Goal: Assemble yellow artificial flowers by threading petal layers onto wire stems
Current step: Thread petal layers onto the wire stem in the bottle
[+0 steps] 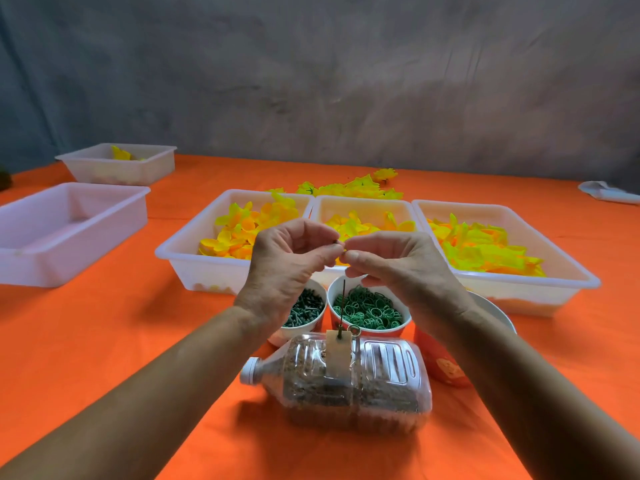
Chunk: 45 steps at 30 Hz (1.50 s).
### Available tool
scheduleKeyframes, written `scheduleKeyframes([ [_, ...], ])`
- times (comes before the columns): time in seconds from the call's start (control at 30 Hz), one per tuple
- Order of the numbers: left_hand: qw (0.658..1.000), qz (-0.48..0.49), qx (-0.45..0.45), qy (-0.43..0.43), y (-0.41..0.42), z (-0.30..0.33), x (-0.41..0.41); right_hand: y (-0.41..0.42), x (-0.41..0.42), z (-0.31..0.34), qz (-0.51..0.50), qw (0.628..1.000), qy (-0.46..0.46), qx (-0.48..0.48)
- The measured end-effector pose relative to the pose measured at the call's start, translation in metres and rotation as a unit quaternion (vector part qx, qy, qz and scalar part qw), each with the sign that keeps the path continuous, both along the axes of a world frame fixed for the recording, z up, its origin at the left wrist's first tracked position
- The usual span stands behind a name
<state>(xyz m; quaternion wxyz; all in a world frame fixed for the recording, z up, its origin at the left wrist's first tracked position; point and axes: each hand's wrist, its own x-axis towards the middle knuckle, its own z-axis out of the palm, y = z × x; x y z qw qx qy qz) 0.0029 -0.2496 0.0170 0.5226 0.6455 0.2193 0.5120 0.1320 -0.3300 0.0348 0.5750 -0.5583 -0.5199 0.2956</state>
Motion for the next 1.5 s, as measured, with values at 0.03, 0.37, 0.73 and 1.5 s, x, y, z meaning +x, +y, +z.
scheduleKeyframes([
  [0.03, 1.000, 0.000, 0.000, -0.009, -0.003, 0.000, 0.002, -0.001, -0.002, -0.001, 0.001, 1.000, 0.009, 0.003],
  [0.37, 0.996, 0.018, -0.068, -0.052, -0.030, 0.008, 0.001, -0.014, -0.016, -0.003, -0.053, 0.993, 0.055, 0.095],
  [0.73, 0.998, 0.011, -0.054, -0.020, -0.047, 0.005, -0.008, -0.024, -0.022, -0.004, 0.007, 0.957, 0.290, 0.028],
  [1.5, 0.999, 0.003, -0.013, 0.035, -0.053, -0.018, -0.024, -0.036, -0.016, -0.022, 0.022, 0.902, 0.431, 0.000],
])
